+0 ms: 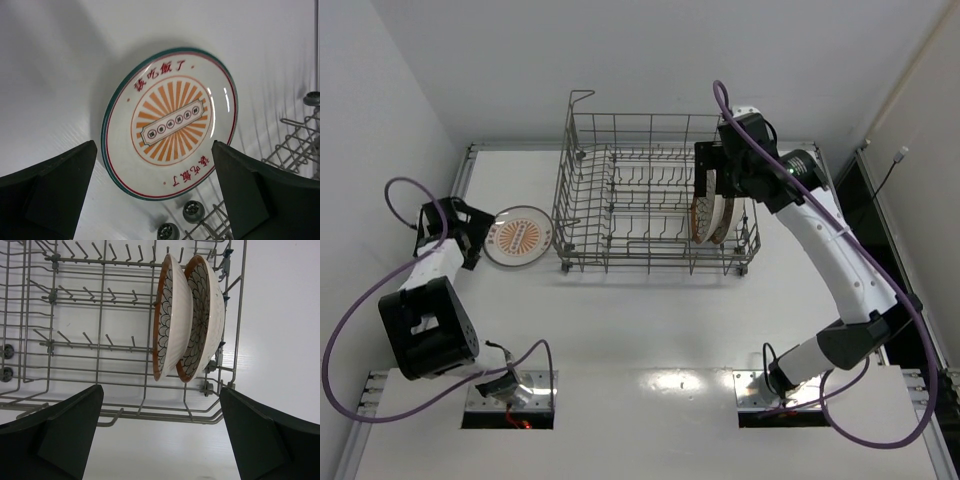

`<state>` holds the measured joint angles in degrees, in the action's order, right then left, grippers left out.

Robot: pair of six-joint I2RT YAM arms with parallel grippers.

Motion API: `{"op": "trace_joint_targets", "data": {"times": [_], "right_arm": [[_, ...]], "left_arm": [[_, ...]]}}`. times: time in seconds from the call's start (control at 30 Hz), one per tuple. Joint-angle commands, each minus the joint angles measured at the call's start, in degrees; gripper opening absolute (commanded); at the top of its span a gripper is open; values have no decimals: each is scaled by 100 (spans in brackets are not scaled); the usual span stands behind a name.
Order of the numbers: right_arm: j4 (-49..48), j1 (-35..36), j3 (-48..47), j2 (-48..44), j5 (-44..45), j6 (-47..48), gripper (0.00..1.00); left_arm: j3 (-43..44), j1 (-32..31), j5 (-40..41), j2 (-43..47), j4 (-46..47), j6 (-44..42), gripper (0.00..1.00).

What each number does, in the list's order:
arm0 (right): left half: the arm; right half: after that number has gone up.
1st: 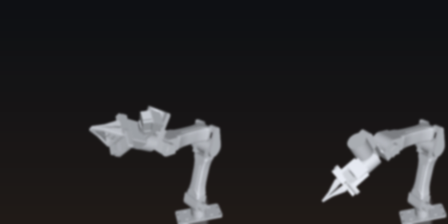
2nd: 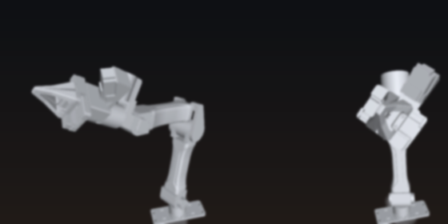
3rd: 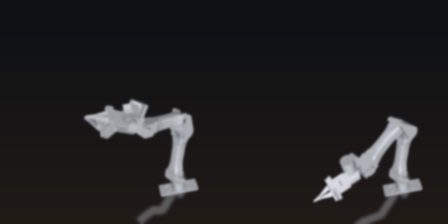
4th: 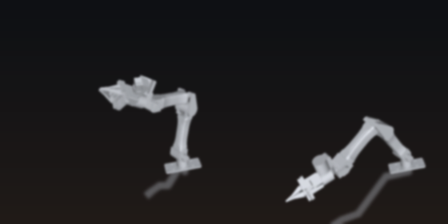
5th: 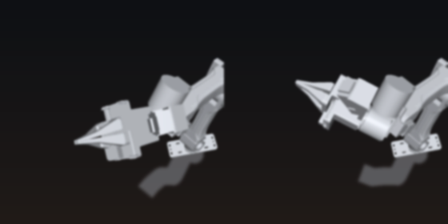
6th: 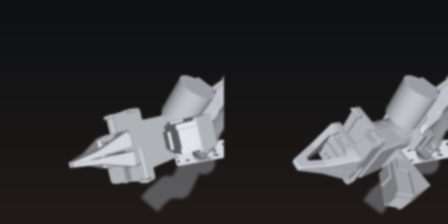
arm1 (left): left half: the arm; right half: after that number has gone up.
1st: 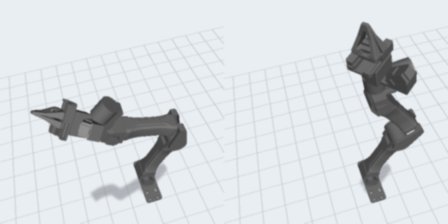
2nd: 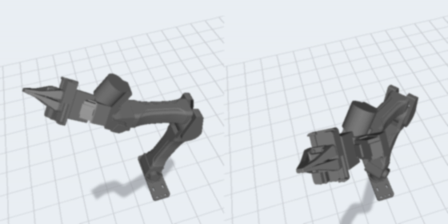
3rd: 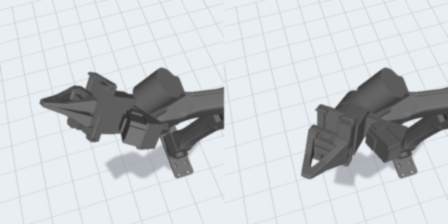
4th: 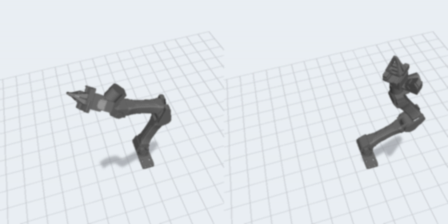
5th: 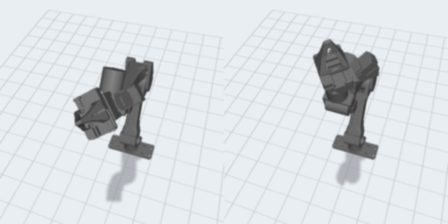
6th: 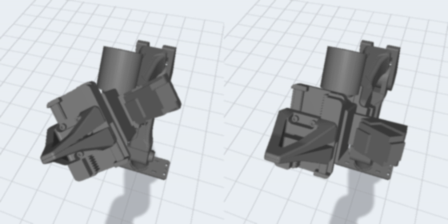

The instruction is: Load the plates into the dish rack

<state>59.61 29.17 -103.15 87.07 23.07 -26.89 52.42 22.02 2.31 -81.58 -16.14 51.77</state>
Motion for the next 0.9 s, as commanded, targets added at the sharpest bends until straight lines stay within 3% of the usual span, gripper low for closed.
{"op": "trace_joint_targets", "data": {"times": [0.0,0.1,0.43,0.5,0.53,0.7,0.8,0.87], "right_arm": [[-284,-95,32,-216,-127,53,99],[-214,-96,-29,-216,-180,53,99],[14,-148,330,-419,-180,-53,99],[68,-201,383,-524,-180,-123,99],[68,-201,384,-524,-128,-175,99],[243,-263,498,-630,-14,-228,99],[305,-315,551,-682,48,-228,99],[366,-315,551,-735,48,-228,99]], "left_arm": [[-896,232,-1405,186,934,1000,100],[-1427,303,-1890,239,1725,1537,100],[-2368,408,-1953,11,2807,2259,100],[-2430,408,-1953,-129,3019,2163,92],[-2430,408,-1866,-269,3020,2110,83],[-2649,408,-1953,-552,3635,2574,80],[-2360,408,-1901,-736,3461,2252,73],[-2289,408,-1901,-885,3398,2197,57]]}}
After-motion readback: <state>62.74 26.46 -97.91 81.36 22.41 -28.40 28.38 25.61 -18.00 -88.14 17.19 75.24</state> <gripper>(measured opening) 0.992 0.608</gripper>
